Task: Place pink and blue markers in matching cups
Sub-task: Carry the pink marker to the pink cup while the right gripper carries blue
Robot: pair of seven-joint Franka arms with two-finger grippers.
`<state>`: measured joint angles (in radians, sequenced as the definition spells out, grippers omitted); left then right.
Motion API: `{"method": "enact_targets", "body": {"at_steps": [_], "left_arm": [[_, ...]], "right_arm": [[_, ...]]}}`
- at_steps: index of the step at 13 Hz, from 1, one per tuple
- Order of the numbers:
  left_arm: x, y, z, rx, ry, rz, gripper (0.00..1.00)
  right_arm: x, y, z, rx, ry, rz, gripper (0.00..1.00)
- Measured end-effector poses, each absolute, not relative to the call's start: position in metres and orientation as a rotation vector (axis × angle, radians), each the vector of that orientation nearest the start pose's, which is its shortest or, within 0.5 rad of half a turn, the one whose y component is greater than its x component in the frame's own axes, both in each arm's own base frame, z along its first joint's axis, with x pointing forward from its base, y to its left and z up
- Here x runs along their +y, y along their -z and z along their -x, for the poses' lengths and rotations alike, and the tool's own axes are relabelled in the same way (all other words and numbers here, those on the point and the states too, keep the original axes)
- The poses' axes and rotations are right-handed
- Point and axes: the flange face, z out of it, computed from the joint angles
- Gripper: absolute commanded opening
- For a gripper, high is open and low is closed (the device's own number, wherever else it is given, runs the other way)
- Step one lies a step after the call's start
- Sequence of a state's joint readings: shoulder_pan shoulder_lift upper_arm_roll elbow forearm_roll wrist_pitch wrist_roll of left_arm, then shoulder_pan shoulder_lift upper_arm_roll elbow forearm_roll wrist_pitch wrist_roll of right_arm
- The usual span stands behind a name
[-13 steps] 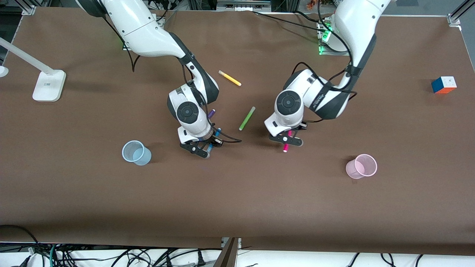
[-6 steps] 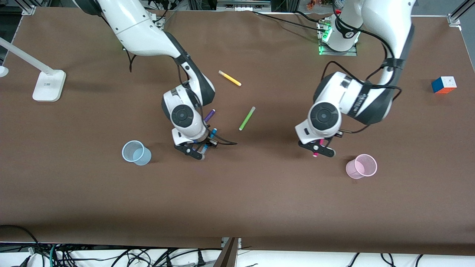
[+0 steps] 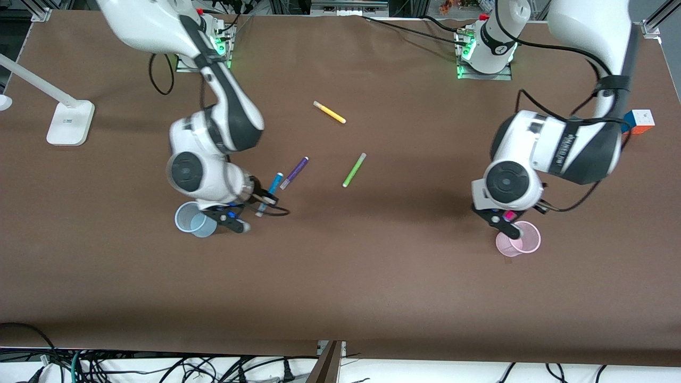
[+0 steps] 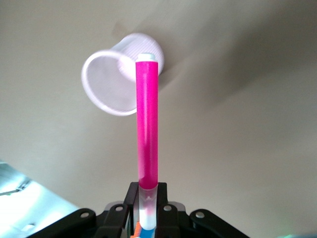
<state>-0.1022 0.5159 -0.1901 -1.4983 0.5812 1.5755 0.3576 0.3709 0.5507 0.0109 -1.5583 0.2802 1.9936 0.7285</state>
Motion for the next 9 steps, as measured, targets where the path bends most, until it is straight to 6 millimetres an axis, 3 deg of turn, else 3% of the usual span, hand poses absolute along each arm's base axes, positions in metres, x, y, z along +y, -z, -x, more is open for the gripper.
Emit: {"method": "enact_targets", "body": {"at_steps": [2,3,6,9], "left_arm": [[-0.084,-0.362,-0.655,1.106,-0.629,2.240,0.06],[-0.081,-0.360,-0.658,1.132,-0.642,2.150,0.06],[-0.082,-0.337,-0.670,1.165,-0.662,1.900,0.06],[-0.085,-0.300,-0.681,1.212,-0.674,1.730,0.05]], "right_arm": [[0.221,-0.329,-0.639,0.724,-0.444,2.800,0.00],[0.196,-0.330,-0.645,0.741,-0.487,2.735,0.00],[0.124,-0.331,-0.657,0.780,-0.568,2.555,0.00],[0.068,-0.325,-0.660,0.788,-0.619,2.396,0.00]]}}
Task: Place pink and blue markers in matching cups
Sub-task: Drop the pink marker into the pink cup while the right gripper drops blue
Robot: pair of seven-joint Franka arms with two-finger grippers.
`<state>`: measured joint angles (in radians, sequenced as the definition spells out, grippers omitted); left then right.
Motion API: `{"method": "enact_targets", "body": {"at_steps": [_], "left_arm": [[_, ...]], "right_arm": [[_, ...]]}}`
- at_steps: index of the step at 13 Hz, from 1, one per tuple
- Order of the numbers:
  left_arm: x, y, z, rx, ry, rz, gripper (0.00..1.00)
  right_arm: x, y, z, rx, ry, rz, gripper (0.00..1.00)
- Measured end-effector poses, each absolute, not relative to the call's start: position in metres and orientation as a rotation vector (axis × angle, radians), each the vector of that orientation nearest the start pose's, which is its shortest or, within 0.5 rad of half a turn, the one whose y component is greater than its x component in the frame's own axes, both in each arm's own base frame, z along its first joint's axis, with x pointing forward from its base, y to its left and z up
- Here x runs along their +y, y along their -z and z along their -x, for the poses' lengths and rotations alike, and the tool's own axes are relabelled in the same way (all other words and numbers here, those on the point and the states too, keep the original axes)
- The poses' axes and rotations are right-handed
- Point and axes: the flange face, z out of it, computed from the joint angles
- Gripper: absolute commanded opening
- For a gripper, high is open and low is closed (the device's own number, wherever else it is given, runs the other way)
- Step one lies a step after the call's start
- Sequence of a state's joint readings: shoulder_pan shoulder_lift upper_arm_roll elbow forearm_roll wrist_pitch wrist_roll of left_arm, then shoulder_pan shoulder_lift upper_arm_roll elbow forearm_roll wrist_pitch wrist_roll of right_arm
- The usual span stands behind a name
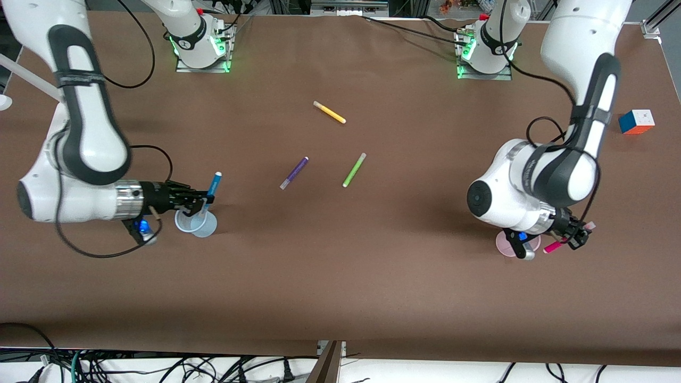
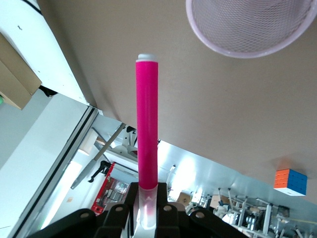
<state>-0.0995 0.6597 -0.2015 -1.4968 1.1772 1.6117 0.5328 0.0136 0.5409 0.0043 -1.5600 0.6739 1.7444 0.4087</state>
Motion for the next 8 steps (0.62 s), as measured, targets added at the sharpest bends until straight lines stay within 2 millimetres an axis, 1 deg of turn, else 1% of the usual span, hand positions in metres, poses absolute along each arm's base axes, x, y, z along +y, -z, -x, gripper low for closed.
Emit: {"method": "enact_targets", "body": {"at_steps": [1,2,4,5,6,7,8], "left_arm": [[-0.095,-0.287,-0.678,1.248,-0.700,1.704,0.08],[-0.107,-0.274,-0.672,1.296,-0.739,1.665,0.13],[-0.128,-0.255,-0.660,1.358,-0.818,1.596,0.14],[-0.133,-0.250,-0.658,1.369,-0.834,1.580,0.16],[-0.132,-0.248,-0.657,1.374,-0.845,1.574,0.18],[-0.128,-0.246,-0.658,1.375,-0.856,1.573,0.28],[-0.124,-0.245,-0.658,1.374,-0.864,1.574,0.61]], "right_arm": [[0.051,-0.317,-0.660,0.784,-0.646,2.327,0.00],[0.035,-0.305,-0.659,0.774,-0.672,2.257,0.00],[0.007,-0.274,-0.656,0.753,-0.709,2.152,0.00],[-0.006,-0.258,-0.652,0.744,-0.729,2.111,0.00],[-0.018,-0.243,-0.649,0.738,-0.749,2.071,0.00],[-0.028,-0.228,-0.645,0.735,-0.766,2.033,0.00],[-0.038,-0.215,-0.641,0.730,-0.777,2.001,0.00]]}}
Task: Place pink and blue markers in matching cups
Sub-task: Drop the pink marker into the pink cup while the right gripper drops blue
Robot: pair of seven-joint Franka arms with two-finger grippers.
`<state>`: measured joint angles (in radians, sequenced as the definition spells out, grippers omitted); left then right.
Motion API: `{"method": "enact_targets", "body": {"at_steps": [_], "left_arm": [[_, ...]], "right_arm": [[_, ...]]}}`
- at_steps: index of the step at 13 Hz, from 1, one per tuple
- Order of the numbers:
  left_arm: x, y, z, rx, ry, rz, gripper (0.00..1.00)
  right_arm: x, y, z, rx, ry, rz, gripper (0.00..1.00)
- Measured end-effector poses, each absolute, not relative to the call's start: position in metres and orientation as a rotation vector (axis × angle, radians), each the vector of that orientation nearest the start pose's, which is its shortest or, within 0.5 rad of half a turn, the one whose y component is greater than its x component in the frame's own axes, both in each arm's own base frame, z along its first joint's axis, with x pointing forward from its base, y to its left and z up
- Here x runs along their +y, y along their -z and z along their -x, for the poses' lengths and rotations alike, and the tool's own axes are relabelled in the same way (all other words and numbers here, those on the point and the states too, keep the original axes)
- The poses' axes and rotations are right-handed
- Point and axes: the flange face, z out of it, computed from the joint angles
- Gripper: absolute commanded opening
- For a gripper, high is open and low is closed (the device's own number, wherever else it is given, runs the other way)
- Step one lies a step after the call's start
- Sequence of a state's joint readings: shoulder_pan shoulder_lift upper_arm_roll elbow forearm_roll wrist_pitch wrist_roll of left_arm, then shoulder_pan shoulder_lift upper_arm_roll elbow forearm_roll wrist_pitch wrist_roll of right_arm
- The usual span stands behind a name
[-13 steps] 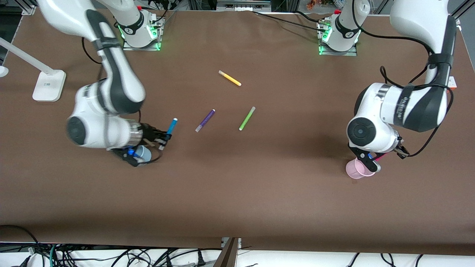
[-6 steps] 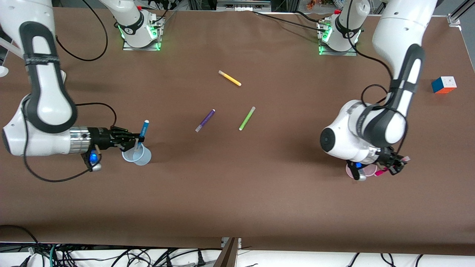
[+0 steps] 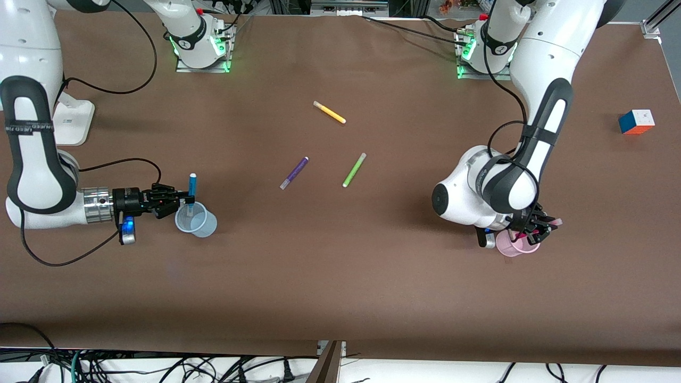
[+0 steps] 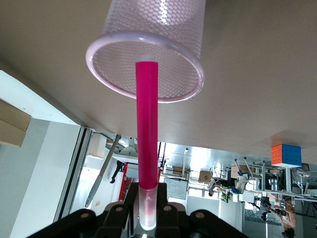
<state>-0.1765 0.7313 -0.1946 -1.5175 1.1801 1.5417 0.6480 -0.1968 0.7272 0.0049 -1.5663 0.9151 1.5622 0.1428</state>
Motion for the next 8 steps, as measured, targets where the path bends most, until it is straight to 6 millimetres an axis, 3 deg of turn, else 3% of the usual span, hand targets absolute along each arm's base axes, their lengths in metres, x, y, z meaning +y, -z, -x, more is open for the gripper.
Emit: {"method": "enact_targets", "body": {"at_steps": [1,3,4,5,6,8], "left_arm": [[-0.122,-0.245,-0.659,1.375,-0.868,1.574,1.00],[-0.121,-0.245,-0.660,1.372,-0.864,1.574,1.00],[-0.121,-0.246,-0.660,1.371,-0.862,1.575,1.00],[-0.121,-0.247,-0.661,1.370,-0.860,1.576,1.00],[-0.121,-0.247,-0.661,1.368,-0.858,1.581,1.00],[-0.121,-0.244,-0.656,1.328,-0.848,1.720,1.00]], "right_arm": [[-0.045,-0.205,-0.638,0.730,-0.782,1.974,0.00],[-0.049,-0.194,-0.636,0.732,-0.788,1.946,0.00],[-0.047,-0.192,-0.636,0.732,-0.791,1.940,0.43],[-0.045,-0.192,-0.636,0.731,-0.790,1.935,0.77],[-0.044,-0.193,-0.637,0.729,-0.788,1.931,0.91],[-0.044,-0.195,-0.639,0.726,-0.781,1.930,0.93]]}}
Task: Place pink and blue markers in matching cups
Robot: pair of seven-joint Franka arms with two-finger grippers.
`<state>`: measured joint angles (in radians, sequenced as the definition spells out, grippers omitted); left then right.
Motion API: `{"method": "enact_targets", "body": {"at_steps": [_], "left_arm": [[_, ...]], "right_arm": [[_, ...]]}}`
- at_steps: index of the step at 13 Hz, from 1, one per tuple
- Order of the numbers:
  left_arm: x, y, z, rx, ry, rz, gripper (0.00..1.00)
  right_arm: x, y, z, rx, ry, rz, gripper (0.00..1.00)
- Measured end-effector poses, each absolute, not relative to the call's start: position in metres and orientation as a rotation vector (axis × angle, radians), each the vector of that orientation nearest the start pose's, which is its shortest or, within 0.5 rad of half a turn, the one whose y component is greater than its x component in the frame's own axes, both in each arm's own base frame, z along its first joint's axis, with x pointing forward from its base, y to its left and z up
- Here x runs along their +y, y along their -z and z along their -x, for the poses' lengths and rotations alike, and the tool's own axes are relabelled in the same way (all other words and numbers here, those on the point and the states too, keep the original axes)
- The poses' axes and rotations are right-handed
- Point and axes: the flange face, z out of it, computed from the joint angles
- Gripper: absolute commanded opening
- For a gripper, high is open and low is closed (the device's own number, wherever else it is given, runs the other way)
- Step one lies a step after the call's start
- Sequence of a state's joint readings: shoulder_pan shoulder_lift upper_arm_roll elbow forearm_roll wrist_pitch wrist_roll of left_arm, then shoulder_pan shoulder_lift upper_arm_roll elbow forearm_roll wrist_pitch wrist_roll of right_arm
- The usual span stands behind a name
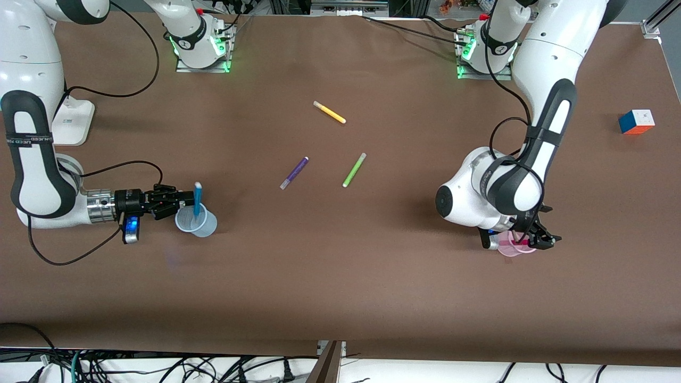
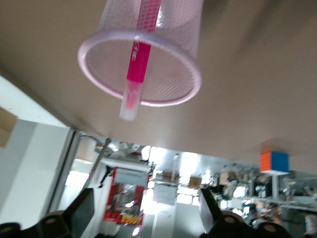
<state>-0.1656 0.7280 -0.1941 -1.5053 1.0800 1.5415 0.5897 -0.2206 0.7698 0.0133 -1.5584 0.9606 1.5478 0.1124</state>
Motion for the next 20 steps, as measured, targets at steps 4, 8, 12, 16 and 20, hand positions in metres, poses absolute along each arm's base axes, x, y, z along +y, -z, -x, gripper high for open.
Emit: {"method": "enact_targets", "body": {"at_steps": [4,8,12,16,20], "left_arm": [[-0.101,-0.262,-0.644,0.996,-0.790,2.272,1.00],[-0.087,-0.300,-0.642,0.627,-0.716,2.641,1.00],[-0.077,-0.362,-0.657,0.399,-0.578,2.881,1.00],[-0.043,-0.501,-0.647,0.262,-0.278,3.034,1.00],[-0.023,-0.600,-0.628,0.185,-0.009,3.060,1.00]], "right_arm": [[-0.045,-0.206,-0.647,0.716,-0.763,1.931,0.92],[-0.047,-0.281,-0.673,0.651,-0.734,2.062,0.92],[-0.035,-0.391,-0.665,0.525,-0.624,2.432,0.92],[0.014,-0.495,-0.629,0.357,-0.548,2.868,0.93],[0.026,-0.570,-0.587,0.341,-0.507,3.052,0.98]]}}
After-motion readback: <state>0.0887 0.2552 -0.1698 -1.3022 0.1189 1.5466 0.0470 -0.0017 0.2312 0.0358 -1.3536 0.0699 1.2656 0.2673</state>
